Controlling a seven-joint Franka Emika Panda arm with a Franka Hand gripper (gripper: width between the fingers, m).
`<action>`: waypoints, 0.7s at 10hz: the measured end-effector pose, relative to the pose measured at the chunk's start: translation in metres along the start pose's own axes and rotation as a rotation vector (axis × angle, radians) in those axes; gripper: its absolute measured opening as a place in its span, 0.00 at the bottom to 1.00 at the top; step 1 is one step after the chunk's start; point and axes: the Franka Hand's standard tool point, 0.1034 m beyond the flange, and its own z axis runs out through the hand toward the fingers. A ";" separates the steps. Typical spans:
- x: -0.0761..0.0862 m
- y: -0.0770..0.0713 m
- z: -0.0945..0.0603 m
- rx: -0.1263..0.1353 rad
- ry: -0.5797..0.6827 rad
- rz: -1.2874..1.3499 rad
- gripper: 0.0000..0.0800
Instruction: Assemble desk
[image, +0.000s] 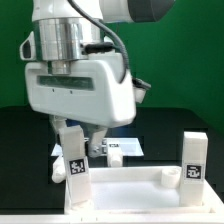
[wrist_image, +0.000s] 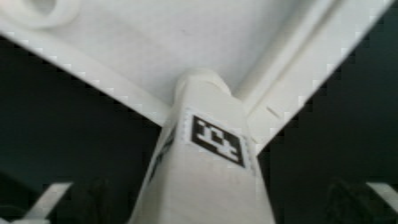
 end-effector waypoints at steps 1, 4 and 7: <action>0.000 0.000 0.001 -0.001 0.000 -0.038 0.80; 0.000 -0.001 0.000 -0.004 0.008 -0.394 0.81; -0.001 -0.004 0.001 0.001 0.015 -0.441 0.78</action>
Offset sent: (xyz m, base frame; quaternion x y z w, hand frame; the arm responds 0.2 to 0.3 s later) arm 0.0000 0.0000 0.0000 0.0000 0.0000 -0.1938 0.9810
